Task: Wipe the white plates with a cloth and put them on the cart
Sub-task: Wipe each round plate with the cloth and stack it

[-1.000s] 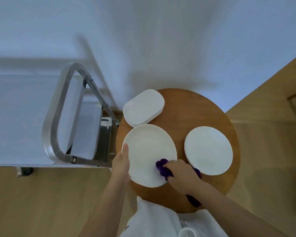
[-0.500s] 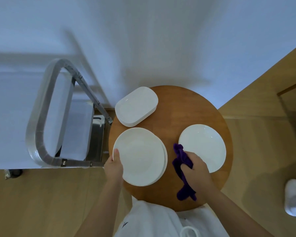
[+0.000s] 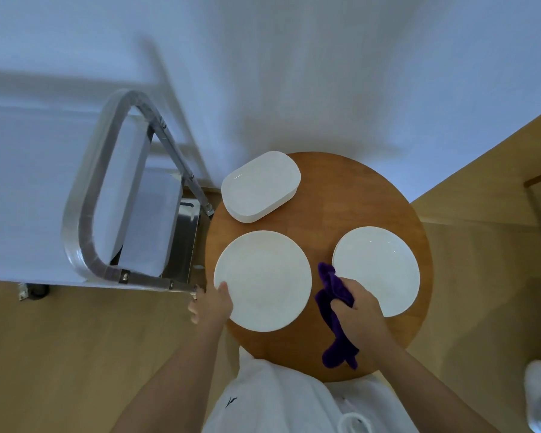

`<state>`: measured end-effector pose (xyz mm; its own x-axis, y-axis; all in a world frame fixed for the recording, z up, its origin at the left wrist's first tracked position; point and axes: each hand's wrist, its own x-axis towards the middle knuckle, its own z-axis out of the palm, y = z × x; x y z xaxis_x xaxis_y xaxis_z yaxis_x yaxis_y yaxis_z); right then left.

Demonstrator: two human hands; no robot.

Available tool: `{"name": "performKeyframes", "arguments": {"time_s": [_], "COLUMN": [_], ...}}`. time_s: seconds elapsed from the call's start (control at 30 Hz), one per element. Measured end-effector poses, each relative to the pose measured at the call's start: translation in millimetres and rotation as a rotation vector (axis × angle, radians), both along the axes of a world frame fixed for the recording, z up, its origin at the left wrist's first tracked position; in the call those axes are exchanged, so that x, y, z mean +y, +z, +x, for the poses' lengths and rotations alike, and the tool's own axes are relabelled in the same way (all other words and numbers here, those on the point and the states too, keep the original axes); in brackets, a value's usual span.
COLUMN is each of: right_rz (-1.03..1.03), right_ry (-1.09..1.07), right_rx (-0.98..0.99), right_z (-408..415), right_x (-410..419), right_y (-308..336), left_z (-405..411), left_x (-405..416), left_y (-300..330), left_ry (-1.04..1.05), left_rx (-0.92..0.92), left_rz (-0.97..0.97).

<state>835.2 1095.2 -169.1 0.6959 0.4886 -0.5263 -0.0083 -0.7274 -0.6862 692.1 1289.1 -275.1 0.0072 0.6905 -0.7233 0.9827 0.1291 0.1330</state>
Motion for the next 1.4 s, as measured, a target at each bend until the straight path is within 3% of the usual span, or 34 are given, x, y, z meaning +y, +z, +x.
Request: {"name": "performKeyframes", "arguments": {"time_s": [0.13,0.23,0.4,0.5,0.63,0.8,1.13,1.27,1.4], "right_rz": [0.002,0.000,0.008,0.009,-0.011,0.006,0.024,0.026,0.033], "right_ry": [-0.047,-0.107,-0.186,-0.212,-0.247,-0.303,-0.330,-0.315,-0.327], "right_rx": [0.014,0.000,-0.002,-0.007,0.000,-0.005,0.024,0.055,0.093], "right_z": [9.0,17.7,36.2,49.2,68.3,98.3,127.4,129.2,128.5], "right_x": [-7.7,-14.5,-30.8,-41.8,-57.1,-75.2,-86.8,-87.4,-87.5], "right_y": [-0.7,-2.7,-5.1,-7.4,-11.5,-15.4,-27.9,-31.9,-35.7], "left_z": [12.6,38.6,104.8,136.0,167.5,186.1,204.6,207.1,197.0], "left_x": [-11.6,-29.6,-78.8,-100.0,-115.5,-123.3,-119.3,-114.7,-116.1], "left_y": [8.1,20.2,31.8,30.9,18.1,-4.3,-17.8,-16.5,-17.1], "left_ry": [-0.013,-0.220,-0.452,-0.526,-0.607,-0.611,-0.757,-0.723,-0.514], "left_rx": [-0.045,-0.240,-0.531,-0.500,-0.321,-0.139,0.000,-0.036,-0.279], "left_rz": [0.163,0.375,0.172,0.065,-0.035,-0.044,-0.026,-0.033,-0.045]}}
